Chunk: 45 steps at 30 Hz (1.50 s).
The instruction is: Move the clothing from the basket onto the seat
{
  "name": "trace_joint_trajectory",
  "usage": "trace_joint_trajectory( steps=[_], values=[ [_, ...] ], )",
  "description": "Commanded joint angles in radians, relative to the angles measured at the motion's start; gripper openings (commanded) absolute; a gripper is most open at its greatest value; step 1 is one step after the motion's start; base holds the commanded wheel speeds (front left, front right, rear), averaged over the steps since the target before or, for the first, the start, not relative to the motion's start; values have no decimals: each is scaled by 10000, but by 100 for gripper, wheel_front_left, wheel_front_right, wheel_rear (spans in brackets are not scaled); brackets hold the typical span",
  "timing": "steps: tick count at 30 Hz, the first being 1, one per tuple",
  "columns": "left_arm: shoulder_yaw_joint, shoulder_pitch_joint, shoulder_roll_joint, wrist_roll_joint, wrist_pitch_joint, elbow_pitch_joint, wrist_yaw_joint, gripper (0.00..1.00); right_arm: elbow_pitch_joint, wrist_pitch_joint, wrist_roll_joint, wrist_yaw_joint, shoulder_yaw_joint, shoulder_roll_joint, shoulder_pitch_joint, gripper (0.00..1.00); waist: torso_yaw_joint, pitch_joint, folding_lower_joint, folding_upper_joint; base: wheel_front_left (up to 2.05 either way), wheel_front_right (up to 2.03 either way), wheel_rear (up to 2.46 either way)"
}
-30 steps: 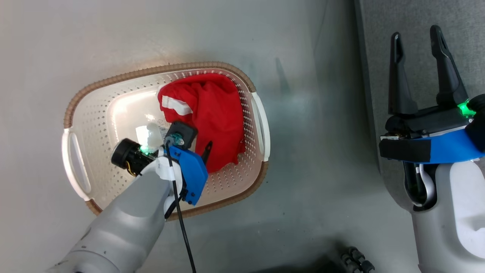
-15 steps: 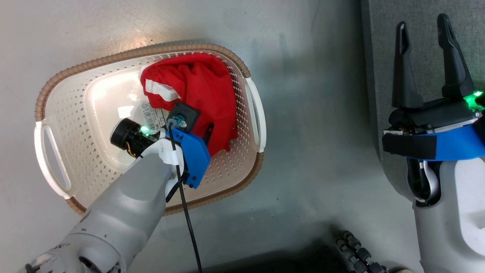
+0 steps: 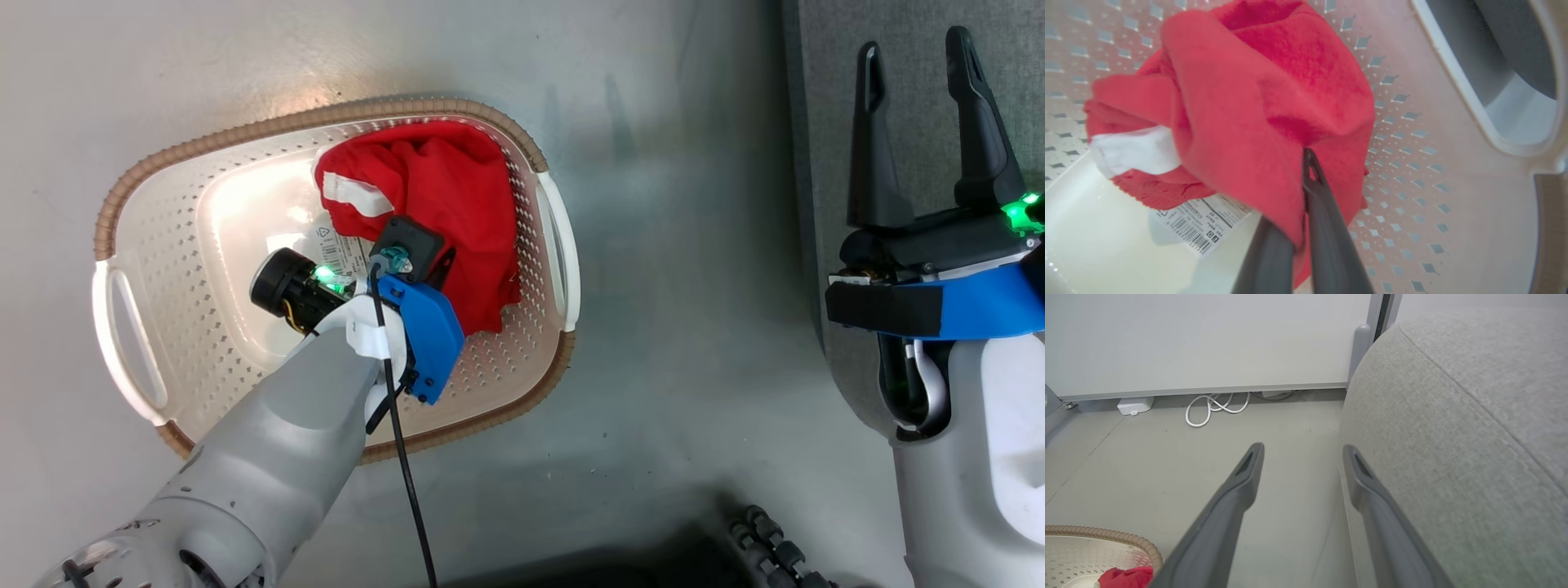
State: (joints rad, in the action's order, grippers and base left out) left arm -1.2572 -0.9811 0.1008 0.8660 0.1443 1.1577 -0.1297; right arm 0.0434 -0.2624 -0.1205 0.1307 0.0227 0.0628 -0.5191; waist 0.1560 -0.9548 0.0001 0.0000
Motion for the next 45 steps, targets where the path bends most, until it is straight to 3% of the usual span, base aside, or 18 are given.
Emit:
trace_joint_trajectory(
  steps=[1,21,27,36,45],
  values=[
    [-35,-15,17,45,96,-47,-10,0,21,-38,31,1,22,-6,-131,100,-29,46,-1,0,0,0,0],
    [-197,181,-323,-66,1213,-1102,-10,0,262,-38,114,1,219,342,365,100,-1079,1711,-1,0,0,0,0],
    [1337,488,-127,-337,1219,-2092,-9,0,379,-36,101,1,256,411,560,100,-1352,2393,-1,0,0,0,0],
    [3616,1705,197,-2053,1223,-3770,130,0,660,-38,77,1,247,431,975,100,-1626,3568,-1,0,0,0,0],
    [5151,2658,247,-3419,1223,-4989,94,0,963,-38,24,1,242,395,1541,100,-1752,4931,-1,0,0,0,0]
  ],
)
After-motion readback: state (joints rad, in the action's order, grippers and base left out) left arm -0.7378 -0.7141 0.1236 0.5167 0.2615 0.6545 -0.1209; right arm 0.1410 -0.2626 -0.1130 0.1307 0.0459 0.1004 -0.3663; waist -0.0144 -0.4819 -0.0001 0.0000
